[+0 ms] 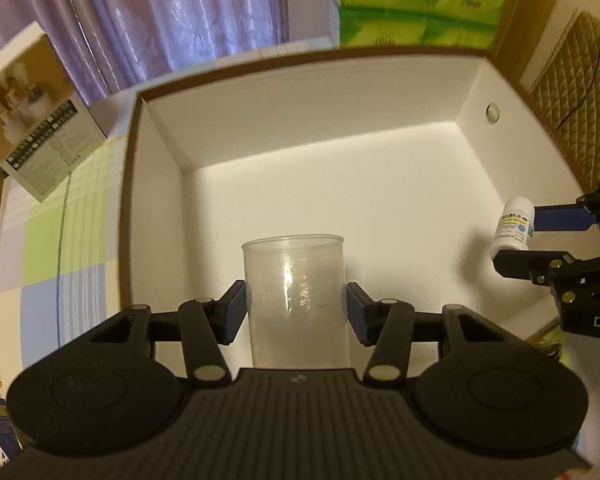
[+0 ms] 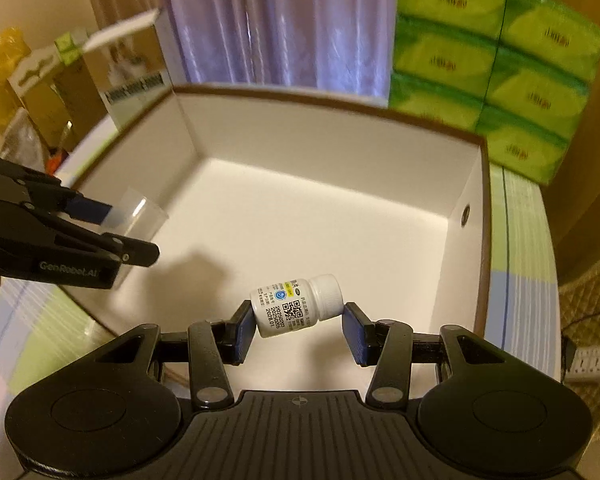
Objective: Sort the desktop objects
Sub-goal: 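Lower the cup into the box and open left tool while right tool releases the bottle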
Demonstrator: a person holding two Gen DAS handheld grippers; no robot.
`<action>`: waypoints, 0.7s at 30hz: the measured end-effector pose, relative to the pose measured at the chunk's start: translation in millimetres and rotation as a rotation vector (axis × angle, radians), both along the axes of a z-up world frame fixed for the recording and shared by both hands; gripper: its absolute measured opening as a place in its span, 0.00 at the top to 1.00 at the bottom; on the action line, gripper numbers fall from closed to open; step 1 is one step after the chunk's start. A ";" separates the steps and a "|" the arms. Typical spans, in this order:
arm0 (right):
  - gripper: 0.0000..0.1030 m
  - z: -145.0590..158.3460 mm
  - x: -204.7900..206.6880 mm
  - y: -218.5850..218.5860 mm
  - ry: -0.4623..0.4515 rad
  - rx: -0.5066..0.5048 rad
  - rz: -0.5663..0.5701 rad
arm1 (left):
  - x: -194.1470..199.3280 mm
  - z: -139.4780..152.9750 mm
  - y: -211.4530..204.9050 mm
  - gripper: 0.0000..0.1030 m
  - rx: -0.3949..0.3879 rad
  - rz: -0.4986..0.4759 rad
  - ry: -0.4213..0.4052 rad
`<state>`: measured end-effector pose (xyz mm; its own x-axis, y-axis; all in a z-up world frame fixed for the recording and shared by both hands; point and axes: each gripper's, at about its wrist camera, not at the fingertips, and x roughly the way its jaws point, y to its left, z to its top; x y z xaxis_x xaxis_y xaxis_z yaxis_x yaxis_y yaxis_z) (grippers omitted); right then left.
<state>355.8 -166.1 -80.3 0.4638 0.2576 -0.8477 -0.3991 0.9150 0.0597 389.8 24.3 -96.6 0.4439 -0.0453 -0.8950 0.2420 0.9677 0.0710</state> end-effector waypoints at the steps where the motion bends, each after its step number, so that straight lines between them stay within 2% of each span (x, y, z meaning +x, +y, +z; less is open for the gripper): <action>1: 0.57 -3.5 3.2 -0.6 0.008 -0.012 -0.006 | 2.6 -3.3 0.1 0.54 0.007 -0.001 0.011; 11: 0.57 -19.1 17.7 -1.3 0.058 -0.091 -0.033 | 20.4 -30.8 -1.4 0.53 0.059 -0.016 0.104; 18: 0.57 -25.5 21.4 2.5 0.073 -0.115 -0.042 | 22.5 -36.9 0.3 0.53 0.065 -0.016 0.118; 21: 0.57 -26.2 21.5 4.8 0.073 -0.123 -0.045 | 24.3 -35.1 0.4 0.47 0.066 -0.018 0.114</action>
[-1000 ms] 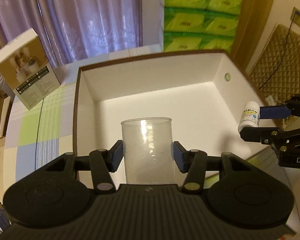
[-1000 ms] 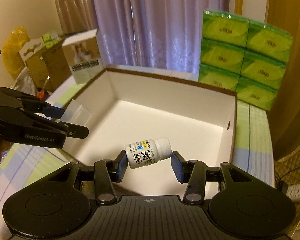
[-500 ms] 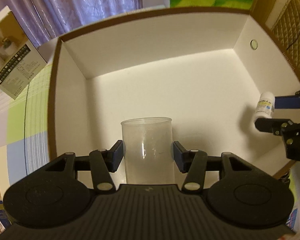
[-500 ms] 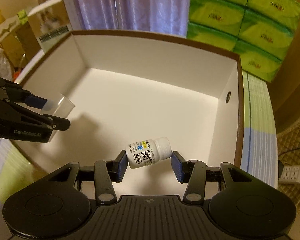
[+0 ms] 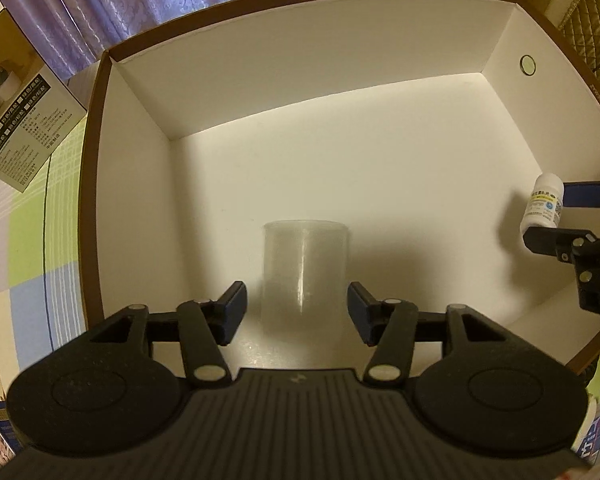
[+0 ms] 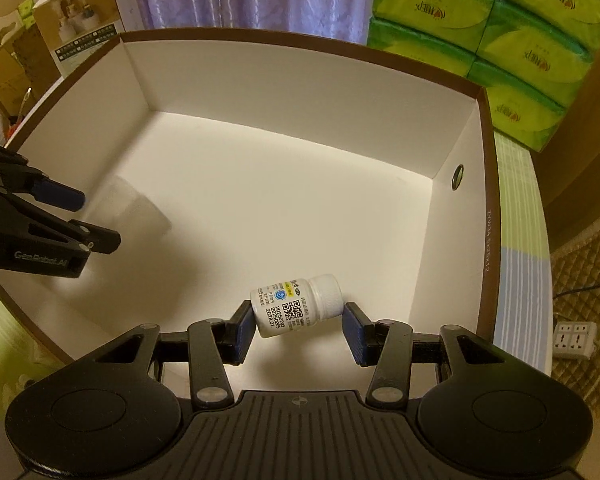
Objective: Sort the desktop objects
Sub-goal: 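Lower the cup into the box and open left tool while right tool releases the bottle, then withdraw both tools from the box back toward the remaining table items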
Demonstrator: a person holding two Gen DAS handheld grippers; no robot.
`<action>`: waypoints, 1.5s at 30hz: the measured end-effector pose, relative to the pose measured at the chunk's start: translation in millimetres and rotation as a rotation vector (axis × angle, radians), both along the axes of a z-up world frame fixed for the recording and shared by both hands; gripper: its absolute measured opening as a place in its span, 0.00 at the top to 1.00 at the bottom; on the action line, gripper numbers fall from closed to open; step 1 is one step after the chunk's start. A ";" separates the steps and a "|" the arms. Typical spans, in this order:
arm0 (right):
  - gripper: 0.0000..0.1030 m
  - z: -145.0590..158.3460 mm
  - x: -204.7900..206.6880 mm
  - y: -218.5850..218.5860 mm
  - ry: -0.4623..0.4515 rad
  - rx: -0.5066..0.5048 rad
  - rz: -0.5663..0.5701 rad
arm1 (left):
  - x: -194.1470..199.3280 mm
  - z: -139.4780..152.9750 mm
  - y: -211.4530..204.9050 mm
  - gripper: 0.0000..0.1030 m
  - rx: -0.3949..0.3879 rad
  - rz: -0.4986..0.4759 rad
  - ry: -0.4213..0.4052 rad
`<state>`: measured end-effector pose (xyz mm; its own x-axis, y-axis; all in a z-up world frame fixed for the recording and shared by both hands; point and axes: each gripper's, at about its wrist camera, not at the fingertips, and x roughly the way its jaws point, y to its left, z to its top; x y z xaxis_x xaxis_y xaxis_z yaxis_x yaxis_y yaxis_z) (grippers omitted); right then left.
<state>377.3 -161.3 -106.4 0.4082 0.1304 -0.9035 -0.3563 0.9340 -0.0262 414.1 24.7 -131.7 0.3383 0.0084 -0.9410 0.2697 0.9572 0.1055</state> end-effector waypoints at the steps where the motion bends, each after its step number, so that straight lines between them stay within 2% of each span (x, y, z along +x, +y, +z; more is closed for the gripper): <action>1: 0.57 0.3 -0.7 1.4 0.000 -0.001 -0.002 | -0.2 0.6 0.0 0.46 0.000 -0.001 -0.003; 8: 0.56 3.1 -2.0 2.2 -0.026 -0.008 -0.008 | -3.2 7.4 1.5 0.36 -0.010 -0.004 -0.023; 9: 0.54 4.6 -2.9 1.9 -0.033 -0.005 -0.009 | -4.2 8.8 1.6 0.36 -0.014 -0.003 -0.026; 10: 0.46 6.2 -3.6 1.4 -0.040 -0.006 -0.009 | -4.9 10.1 1.9 0.35 -0.019 -0.003 -0.028; 14: 0.35 13.3 -10.0 1.3 -0.064 0.017 0.001 | -9.2 17.1 1.9 0.31 -0.033 -0.008 -0.040; 16: 0.27 17.2 -13.3 2.4 -0.083 0.010 0.003 | -12.2 21.2 0.8 0.26 -0.036 -0.010 -0.051; 28: 0.07 44.4 -33.8 -0.3 -0.152 0.067 -0.024 | -36.4 56.6 4.3 0.15 -0.062 0.009 -0.139; 34: 0.02 62.3 -50.6 -4.2 -0.193 0.096 -0.043 | -55.7 80.9 6.4 0.09 -0.074 0.020 -0.201; 45: 0.02 103.1 -96.7 -19.5 -0.285 0.169 -0.069 | -109.3 125.3 21.7 0.04 -0.109 0.055 -0.318</action>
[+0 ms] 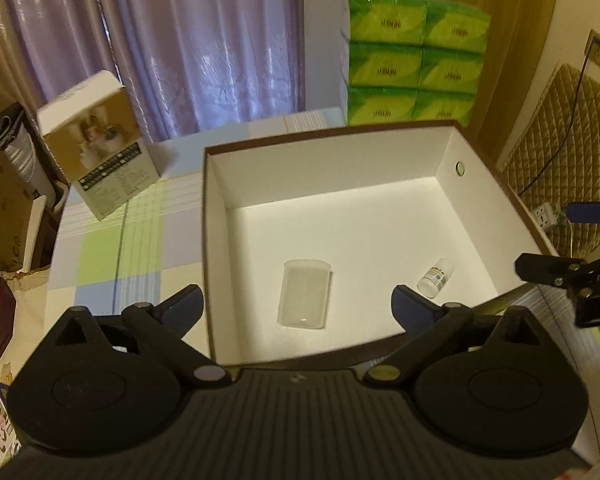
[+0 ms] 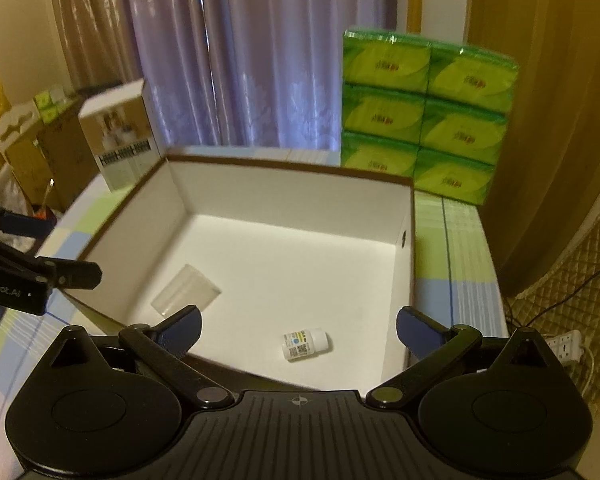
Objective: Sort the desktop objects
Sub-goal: 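Withdraw both tools from the box back toward the remaining table items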
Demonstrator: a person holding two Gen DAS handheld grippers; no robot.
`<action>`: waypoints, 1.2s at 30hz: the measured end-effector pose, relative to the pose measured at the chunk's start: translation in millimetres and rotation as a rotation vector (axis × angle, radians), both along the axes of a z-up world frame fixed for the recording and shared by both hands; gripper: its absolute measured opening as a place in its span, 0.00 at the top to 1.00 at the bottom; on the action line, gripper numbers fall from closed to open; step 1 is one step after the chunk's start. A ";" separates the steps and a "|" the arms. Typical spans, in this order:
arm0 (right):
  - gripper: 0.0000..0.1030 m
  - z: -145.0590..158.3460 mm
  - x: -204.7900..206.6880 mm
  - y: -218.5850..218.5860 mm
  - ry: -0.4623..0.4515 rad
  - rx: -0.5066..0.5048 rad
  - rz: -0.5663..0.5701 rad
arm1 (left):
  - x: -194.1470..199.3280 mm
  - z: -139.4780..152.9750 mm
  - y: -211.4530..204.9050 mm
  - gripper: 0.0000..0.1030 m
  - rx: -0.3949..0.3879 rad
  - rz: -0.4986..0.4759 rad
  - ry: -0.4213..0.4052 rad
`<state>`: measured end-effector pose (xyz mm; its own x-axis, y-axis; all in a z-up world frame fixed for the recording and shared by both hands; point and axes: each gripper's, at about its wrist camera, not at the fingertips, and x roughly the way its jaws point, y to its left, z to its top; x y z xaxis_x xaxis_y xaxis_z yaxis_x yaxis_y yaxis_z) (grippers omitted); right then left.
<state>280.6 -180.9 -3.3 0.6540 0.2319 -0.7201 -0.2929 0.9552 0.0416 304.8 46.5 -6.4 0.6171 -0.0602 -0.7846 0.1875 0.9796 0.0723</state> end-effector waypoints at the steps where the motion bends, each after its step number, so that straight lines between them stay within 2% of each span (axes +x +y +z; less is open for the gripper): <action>1: 0.02 3.3 -5.7 -1.6 -0.010 0.002 -0.002 | -6.4 2.6 2.7 0.04 0.000 0.006 -0.007; 12: 0.02 19.0 -68.3 -11.8 -0.059 0.040 -0.022 | -74.7 16.6 26.5 0.04 0.025 0.079 -0.070; 19: 0.02 17.9 -103.0 -12.8 -0.052 0.025 -0.028 | -111.6 17.1 31.9 0.04 0.001 0.110 -0.083; 36: 0.02 5.9 -160.0 -18.2 -0.014 0.045 -0.010 | -170.0 9.1 18.4 0.04 -0.012 0.119 -0.080</action>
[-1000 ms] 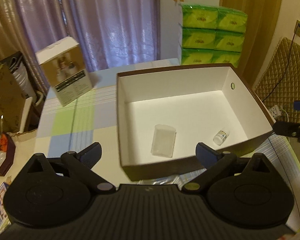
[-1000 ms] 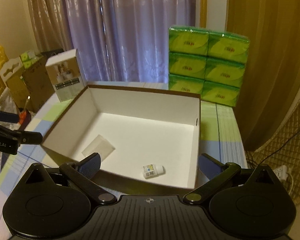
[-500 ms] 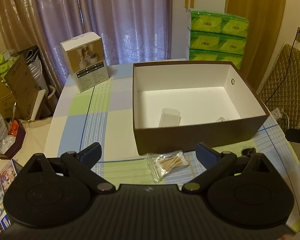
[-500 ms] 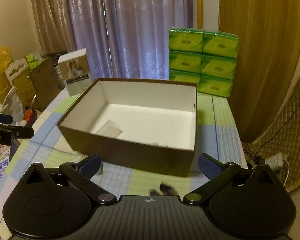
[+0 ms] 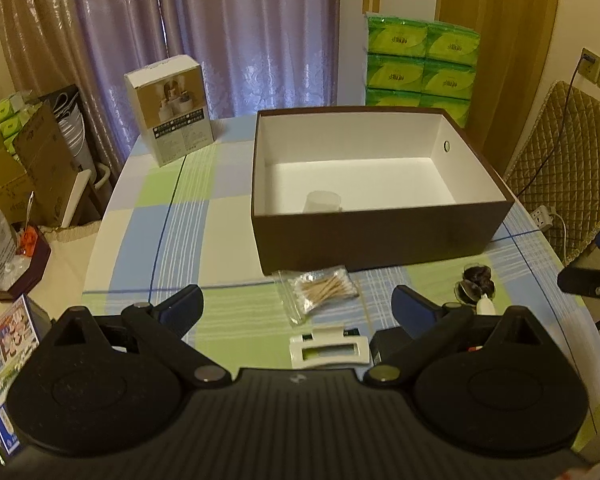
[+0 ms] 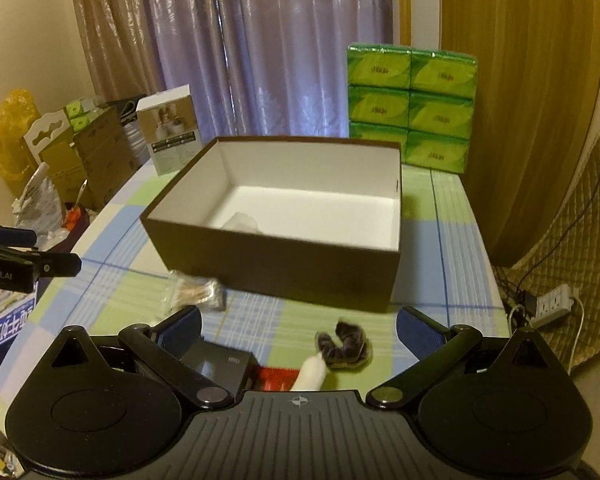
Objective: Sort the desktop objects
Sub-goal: 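Withdraw both tools from the box back toward the remaining table items, then grasp the white claw clip with left tool while right tool grasps the white toothbrush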
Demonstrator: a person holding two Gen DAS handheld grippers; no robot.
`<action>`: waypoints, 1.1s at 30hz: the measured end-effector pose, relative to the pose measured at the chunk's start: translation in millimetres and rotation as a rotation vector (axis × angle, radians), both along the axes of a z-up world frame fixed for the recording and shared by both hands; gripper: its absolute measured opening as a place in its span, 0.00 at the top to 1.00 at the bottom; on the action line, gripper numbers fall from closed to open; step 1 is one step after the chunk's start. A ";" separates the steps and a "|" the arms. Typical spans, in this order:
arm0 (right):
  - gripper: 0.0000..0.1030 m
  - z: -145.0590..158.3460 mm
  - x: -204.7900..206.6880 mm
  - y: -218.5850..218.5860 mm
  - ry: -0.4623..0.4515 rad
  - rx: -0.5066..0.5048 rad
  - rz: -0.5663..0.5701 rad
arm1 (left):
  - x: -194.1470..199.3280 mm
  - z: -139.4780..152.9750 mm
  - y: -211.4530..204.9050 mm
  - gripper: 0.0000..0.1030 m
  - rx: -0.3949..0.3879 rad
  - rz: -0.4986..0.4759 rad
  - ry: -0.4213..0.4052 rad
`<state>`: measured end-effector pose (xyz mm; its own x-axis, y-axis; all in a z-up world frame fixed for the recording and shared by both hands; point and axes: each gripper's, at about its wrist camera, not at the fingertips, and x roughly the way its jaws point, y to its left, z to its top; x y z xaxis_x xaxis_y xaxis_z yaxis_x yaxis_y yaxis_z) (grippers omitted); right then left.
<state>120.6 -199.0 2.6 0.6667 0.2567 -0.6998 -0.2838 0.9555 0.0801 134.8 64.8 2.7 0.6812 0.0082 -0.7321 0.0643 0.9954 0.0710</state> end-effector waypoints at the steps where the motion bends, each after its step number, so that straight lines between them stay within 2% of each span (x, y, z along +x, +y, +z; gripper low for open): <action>1: 0.02 -2.5 -4.2 -1.2 0.007 -0.001 -0.001 | -3.2 -1.6 0.4 0.04 -0.007 0.004 0.005; 13: 0.02 -27.7 -35.4 -22.4 0.077 -0.005 -0.012 | -33.4 -21.1 3.2 0.04 -0.006 0.030 0.066; 22: 0.02 -50.5 -47.8 -21.3 0.119 -0.054 0.028 | -38.2 -31.8 1.0 0.04 -0.007 0.038 0.094; 33: 0.02 -74.8 -45.6 -21.6 0.185 -0.040 -0.031 | -34.9 -44.8 3.4 0.04 -0.006 0.046 0.128</action>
